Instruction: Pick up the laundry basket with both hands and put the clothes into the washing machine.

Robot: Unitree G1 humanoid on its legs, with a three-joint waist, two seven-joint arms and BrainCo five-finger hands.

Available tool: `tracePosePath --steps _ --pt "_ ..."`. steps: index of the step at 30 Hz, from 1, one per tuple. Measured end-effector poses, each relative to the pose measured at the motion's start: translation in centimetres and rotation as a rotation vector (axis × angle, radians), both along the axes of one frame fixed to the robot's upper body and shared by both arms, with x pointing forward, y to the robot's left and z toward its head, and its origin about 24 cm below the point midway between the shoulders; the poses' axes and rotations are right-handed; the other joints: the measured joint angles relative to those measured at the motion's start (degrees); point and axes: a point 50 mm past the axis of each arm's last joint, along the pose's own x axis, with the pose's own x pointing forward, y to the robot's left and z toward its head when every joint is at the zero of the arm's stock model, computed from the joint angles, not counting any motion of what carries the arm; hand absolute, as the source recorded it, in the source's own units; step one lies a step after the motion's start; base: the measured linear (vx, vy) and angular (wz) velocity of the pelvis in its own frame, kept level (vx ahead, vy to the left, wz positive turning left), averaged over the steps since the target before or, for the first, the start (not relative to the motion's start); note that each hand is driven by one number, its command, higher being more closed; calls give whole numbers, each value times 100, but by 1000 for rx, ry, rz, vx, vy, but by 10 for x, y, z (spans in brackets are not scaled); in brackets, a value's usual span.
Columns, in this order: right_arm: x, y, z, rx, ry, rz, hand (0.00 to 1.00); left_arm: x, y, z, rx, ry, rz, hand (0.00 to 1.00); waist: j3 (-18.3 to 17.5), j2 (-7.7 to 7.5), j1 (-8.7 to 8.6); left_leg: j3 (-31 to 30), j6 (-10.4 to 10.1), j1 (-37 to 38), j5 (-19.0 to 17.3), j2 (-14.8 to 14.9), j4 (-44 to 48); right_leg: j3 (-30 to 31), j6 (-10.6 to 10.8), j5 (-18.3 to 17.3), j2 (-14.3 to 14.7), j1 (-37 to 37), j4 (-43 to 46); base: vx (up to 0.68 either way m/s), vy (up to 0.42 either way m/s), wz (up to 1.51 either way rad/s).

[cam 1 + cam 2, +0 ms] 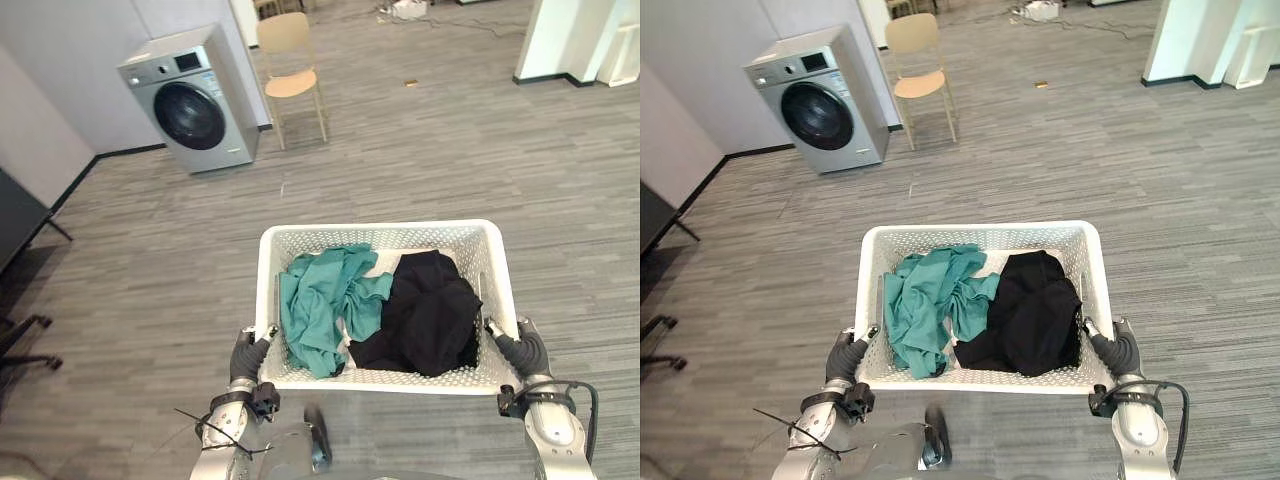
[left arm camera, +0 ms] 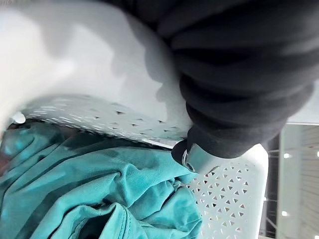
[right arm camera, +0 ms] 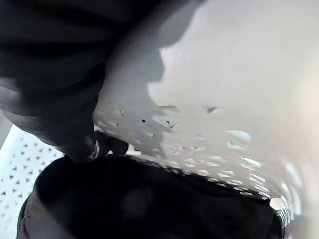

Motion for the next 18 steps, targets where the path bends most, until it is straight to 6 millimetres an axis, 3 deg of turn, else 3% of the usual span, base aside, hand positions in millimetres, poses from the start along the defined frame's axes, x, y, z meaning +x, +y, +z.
tracePosePath --steps 1,2,3,4,5,6,7,8,10,11,12,13,14,15,16,17,18 --pt "-2 -3 -9 8 38 -17 100 3 -1 -4 8 21 -1 100 -74 -102 -169 -37 244 -84 -201 -74 467 128 270 150 -244 60 159 976 362 -6" --pt "0 -3 -19 17 86 -9 100 1 0 -11 14 60 1 100 -5 -125 -162 22 509 -530 -627 -43 1926 375 543 553 -99 31 730 657 240 14" --pt "-6 -1 -27 30 119 -11 100 1 0 -13 22 72 -18 100 15 -236 -156 130 361 -524 -909 -301 2065 403 586 743 -205 -75 1436 817 359 -7" --pt "-18 -4 -34 27 165 -23 100 -7 -4 -22 22 120 -35 100 -40 -393 -177 288 892 376 -1152 -778 704 406 442 2096 -337 -881 3520 491 212 27" --pt "-22 0 -39 44 181 -34 100 -8 -1 -25 36 136 -42 100 -101 -551 -335 219 868 613 -1228 -1022 555 357 241 2691 -512 -1170 4169 641 223 44" --pt "-23 2 -41 48 188 -29 100 -6 2 -27 44 151 -41 100 -77 -617 -446 173 960 862 -1340 -1102 389 392 -48 2390 -504 -1689 4909 666 67 30" --pt "-20 4 -40 49 189 -20 100 -6 3 -29 45 161 -38 100 1 -486 -425 164 972 1234 -1400 -1033 118 321 -209 1860 -338 -2445 5259 788 68 -11" --pt "-20 4 -40 51 187 -23 100 -4 4 -27 49 152 -43 100 138 -302 -446 64 891 1807 -1455 -917 -365 108 -223 1354 -66 -2972 5182 761 64 -35" --pt "-23 3 -41 67 182 -51 100 3 3 -23 69 130 -75 100 225 -139 -521 -60 824 2514 -1499 -685 -871 -143 -229 959 352 -3615 4529 634 10 2" --pt "-25 3 -39 73 171 -64 100 8 2 -20 79 113 -88 100 230 -117 -601 -108 801 2771 -1531 -610 -1024 -336 -219 983 419 -3822 3794 628 -40 37" --pt "-27 2 -32 70 142 -83 100 16 2 -14 91 81 -106 100 220 -141 -626 -171 805 3067 -1681 -543 -1122 -536 -129 1194 499 -3890 2305 648 -94 37" --pt "-28 1 -28 64 126 -86 100 20 0 -10 92 62 -113 100 209 -177 -615 -178 745 3161 -1791 -534 -1123 -541 -90 1397 559 -3887 1599 530 -110 34" --pt "-27 0 -21 53 93 -90 100 24 -3 -6 89 37 -121 100 175 -246 -628 -246 611 3357 -2012 -517 -1050 -448 -189 1901 606 -3880 935 695 -168 56" --pt "-28 -5 -14 27 74 -102 100 25 -9 -4 72 25 -124 100 143 -211 -741 -482 500 3510 -2305 -396 -616 -442 -320 2086 609 -3806 1473 824 -241 77" --pt "-27 -8 -10 12 67 -102 100 25 -15 -4 47 25 -117 100 94 -155 -768 -588 456 3300 -2342 -232 413 -628 -384 1561 512 -3682 1944 835 -247 82" --pt "-28 -10 -6 -2 59 -100 100 25 -17 -4 38 23 -115 100 109 -85 -782 -619 346 3057 -2265 -113 1199 -731 -415 1379 514 -3522 2047 820 -241 58" --pt "-30 -12 2 -27 40 -87 100 23 -18 -4 21 25 -106 100 130 60 -719 -683 -27 2491 -1583 185 2784 -852 -519 1017 614 -3155 2129 563 -146 29"
